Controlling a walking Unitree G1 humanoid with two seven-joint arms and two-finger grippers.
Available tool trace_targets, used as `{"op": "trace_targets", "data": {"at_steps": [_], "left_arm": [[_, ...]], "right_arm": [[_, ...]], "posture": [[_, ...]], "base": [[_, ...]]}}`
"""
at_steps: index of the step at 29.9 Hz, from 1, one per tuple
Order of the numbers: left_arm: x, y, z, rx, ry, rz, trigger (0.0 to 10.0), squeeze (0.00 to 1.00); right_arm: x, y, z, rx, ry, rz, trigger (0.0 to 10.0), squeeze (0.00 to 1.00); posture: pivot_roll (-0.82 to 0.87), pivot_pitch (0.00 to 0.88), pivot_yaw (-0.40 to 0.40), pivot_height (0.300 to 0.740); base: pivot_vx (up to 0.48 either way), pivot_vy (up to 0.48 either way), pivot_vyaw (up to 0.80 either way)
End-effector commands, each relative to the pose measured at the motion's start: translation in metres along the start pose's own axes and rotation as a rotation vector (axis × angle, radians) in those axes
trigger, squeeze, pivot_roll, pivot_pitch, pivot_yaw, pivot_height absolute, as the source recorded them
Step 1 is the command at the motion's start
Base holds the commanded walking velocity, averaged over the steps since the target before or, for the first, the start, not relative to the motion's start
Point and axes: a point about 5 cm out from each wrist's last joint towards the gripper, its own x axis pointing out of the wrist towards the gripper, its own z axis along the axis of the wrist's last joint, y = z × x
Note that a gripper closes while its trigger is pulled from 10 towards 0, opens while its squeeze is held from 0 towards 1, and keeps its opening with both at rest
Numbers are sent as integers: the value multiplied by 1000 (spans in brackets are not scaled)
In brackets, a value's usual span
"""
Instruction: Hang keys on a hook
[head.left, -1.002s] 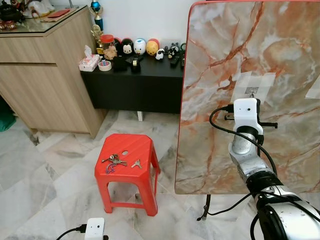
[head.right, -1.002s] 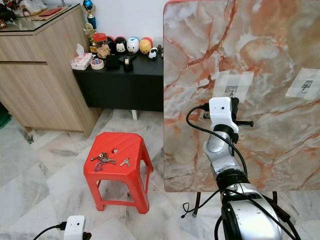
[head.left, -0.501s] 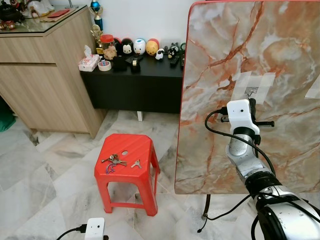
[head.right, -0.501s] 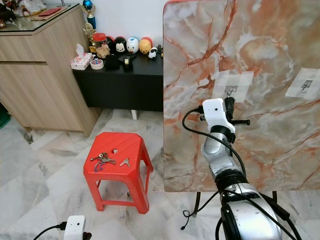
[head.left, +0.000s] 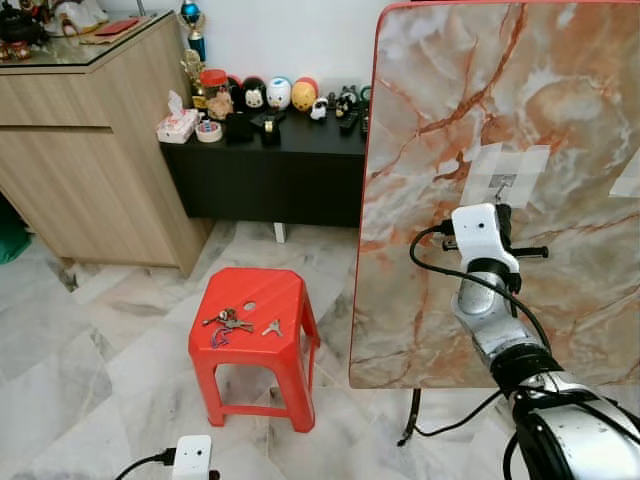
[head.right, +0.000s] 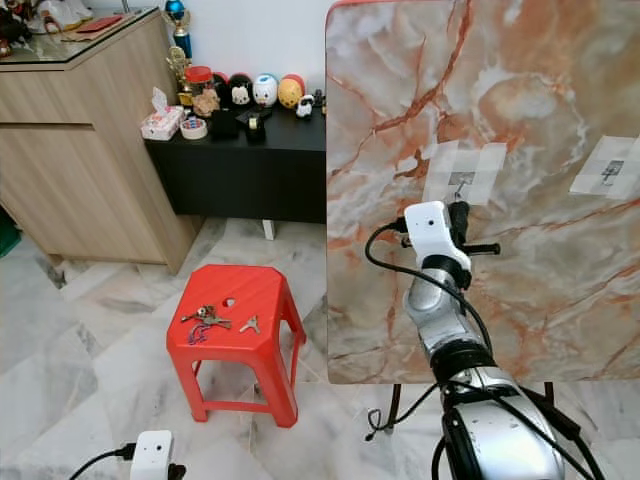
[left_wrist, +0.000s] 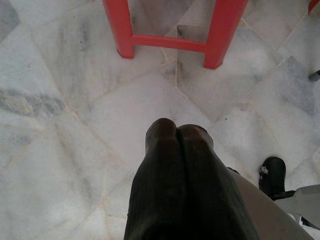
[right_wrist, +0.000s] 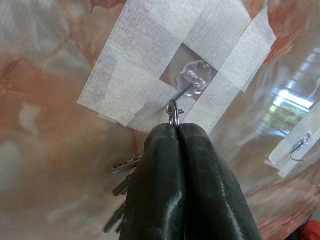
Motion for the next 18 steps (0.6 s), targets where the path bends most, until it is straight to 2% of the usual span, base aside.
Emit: {"op": "trace_targets", "data": {"at_steps": [1,7,8,9,18], "left_arm": [[0,0,0,-1,1,-1,10000,0],[0,1,-1,1,3,1,10000,0],[0,2,-1,-1,5,2,10000,0],[-1,3,-2,-1,6,2,10000,0],[-1,3,-3,0,15,5,10000,0]], "right_arm": [[-1,2,-3,-19,13,23,10000,0],[-1,3,-2,-12,11,31,10000,12],[-2,4,-2,-7,12,33,10000,682],[-2,4,-2,-4,11,32,10000,1000],[-2,1,-2,15,1,10,10000,1000]], "posture": [[7,7,3,740],[7,8,3,740],[7,8,3,740],[7,8,3,740],[6,9,6,740]], "base": [[0,0,0],[0,0,0],[0,0,0],[0,0,0],[0,0,0]]}}
